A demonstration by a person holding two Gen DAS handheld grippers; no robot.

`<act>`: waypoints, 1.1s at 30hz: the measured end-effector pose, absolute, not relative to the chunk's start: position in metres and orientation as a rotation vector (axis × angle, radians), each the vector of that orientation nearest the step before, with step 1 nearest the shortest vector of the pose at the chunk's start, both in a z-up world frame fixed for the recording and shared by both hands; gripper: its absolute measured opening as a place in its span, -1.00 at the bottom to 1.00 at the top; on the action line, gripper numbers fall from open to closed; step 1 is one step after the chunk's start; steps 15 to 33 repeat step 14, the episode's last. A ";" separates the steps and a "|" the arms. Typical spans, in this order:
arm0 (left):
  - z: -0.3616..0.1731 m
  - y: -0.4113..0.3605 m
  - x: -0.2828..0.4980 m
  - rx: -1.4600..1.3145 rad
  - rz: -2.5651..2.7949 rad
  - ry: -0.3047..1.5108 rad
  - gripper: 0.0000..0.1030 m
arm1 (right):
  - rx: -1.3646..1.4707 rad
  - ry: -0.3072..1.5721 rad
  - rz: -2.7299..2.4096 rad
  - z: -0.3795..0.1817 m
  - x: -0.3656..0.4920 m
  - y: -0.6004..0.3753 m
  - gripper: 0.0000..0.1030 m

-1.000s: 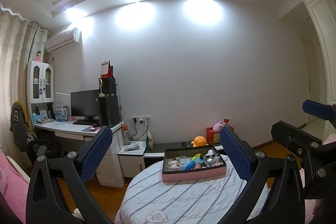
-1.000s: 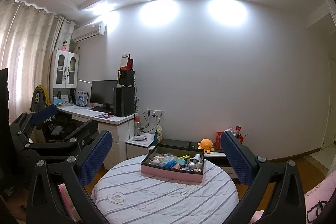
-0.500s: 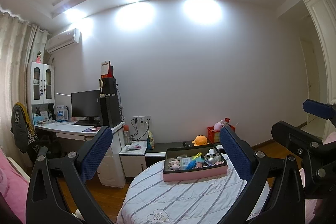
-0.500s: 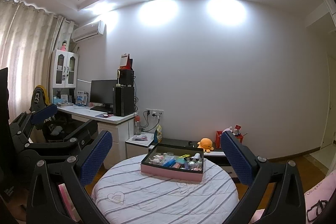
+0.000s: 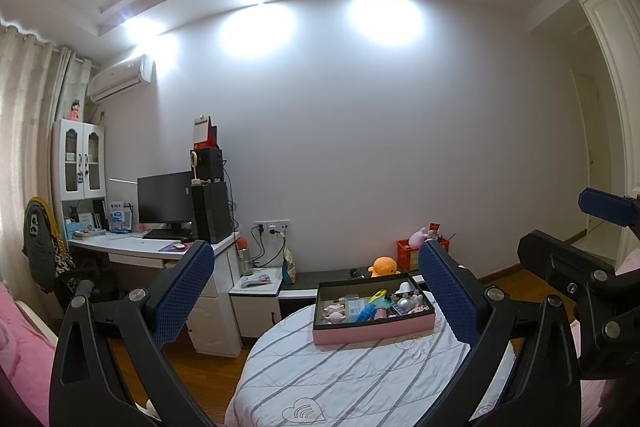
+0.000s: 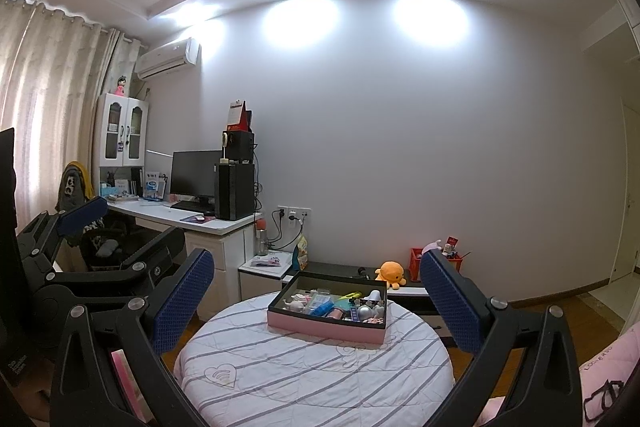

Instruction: Organize rigid objects

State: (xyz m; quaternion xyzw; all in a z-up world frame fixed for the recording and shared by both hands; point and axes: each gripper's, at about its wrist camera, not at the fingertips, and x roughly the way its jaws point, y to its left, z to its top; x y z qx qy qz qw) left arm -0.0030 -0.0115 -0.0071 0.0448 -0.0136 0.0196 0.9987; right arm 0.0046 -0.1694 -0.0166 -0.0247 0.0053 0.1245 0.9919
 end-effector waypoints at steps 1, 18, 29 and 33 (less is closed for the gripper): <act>-0.007 -0.012 -0.003 0.089 0.039 -0.028 1.00 | -0.049 0.010 0.250 -0.017 0.004 -0.169 1.00; -0.006 -0.011 -0.004 0.091 0.040 -0.028 1.00 | -0.051 0.011 0.249 -0.017 0.004 -0.169 1.00; -0.006 -0.011 -0.004 0.091 0.040 -0.028 1.00 | -0.051 0.011 0.249 -0.017 0.004 -0.169 1.00; -0.006 -0.011 -0.004 0.091 0.040 -0.028 1.00 | -0.051 0.011 0.249 -0.017 0.004 -0.169 1.00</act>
